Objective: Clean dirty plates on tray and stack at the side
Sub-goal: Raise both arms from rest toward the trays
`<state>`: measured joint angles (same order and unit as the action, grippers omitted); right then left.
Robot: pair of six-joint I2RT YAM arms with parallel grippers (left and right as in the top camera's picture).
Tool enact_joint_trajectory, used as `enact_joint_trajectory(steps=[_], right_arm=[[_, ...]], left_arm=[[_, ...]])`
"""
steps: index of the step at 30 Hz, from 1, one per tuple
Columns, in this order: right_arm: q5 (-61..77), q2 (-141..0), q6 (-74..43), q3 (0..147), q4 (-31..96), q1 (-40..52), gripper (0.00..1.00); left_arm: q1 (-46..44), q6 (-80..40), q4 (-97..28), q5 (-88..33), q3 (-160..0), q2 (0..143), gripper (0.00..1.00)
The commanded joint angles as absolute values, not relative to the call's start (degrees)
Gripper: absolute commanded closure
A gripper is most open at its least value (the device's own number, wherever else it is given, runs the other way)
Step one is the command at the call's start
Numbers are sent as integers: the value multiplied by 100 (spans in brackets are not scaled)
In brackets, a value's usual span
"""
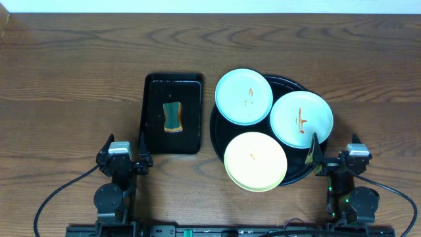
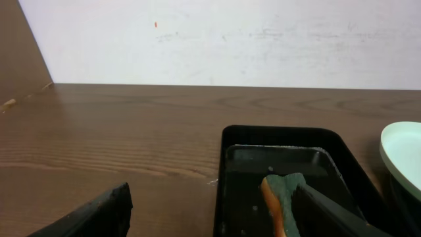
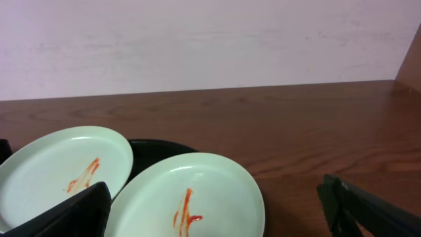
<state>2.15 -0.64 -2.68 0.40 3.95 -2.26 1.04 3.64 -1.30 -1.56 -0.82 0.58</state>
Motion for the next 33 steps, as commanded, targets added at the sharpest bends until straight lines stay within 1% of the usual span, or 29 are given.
enact_joint_trajectory(steps=[1, 19, 20, 22, 33], right_arm=[[283, -38, -204, 32, 410, -156, 1], [283, -38, -204, 32, 410, -156, 1], [283, -38, -204, 32, 410, -156, 1], [283, -38, -204, 32, 410, -156, 1], [283, -38, -204, 32, 408, -156, 1]], left_arm=[[132, 357, -403, -99, -23, 23, 21], [132, 360, -403, -102, -23, 23, 21], [132, 360, -403, -102, -23, 23, 22], [132, 362, -403, -82, -23, 23, 21], [132, 362, -403, -84, -23, 23, 21]])
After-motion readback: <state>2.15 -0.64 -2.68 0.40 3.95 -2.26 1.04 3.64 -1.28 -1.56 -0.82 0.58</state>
